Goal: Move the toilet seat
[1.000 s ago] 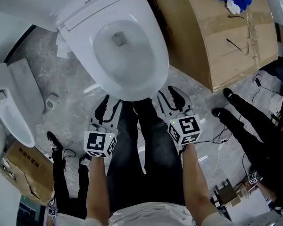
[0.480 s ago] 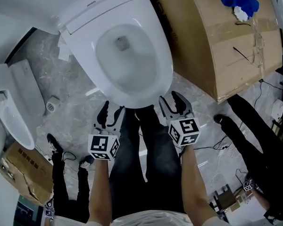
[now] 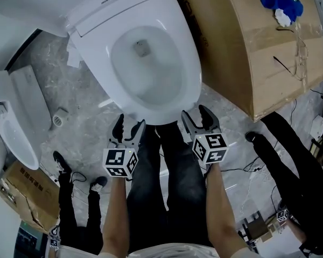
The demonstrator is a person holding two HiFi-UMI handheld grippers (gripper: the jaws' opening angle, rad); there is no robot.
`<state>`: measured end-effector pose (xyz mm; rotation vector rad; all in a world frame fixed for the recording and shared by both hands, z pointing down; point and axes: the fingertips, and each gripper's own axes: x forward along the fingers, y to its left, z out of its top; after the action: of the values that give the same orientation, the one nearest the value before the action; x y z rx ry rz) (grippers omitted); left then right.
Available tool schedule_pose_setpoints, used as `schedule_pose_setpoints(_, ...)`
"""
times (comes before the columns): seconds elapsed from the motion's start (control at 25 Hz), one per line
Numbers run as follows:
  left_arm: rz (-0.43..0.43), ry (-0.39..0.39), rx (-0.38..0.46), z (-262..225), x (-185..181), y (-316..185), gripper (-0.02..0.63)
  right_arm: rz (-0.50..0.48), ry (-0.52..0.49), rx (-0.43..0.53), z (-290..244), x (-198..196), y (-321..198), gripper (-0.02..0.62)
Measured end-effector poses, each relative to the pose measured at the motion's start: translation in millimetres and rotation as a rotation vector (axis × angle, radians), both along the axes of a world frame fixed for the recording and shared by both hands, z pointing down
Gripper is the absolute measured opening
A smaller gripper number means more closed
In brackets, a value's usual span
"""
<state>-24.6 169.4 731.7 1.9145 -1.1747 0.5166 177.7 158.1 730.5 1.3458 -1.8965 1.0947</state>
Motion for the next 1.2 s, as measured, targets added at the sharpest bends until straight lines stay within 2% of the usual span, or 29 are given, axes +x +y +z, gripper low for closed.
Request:
schedule_pose_setpoints(0.24,-0.031,0.021,-0.052,15.2,-0.9,5.4,0.341,0.027,-0.014,-0.04,15.7,1.9,3.9,0.282)
schedule_pose_setpoints(0.64,-0.038,0.066,-0.111,34.4,6.8,11.2,0.366,0.076,-0.099,-0.077,36.4,-1.9,7.3,0.319)
schedule_pose_setpoints(0.92,-0.037,0.077,-0.125,41.0,10.7,10.7,0.371,0.081,-0.12,-0.091,44.6,-4.1,7.8,0.327)
schedule_pose_setpoints(1.2,-0.044,0.056,-0.126,43.4,10.2,9.9,0.372,0.095,-0.173,-0.103,47.8,-6.2,7.9,0.329)
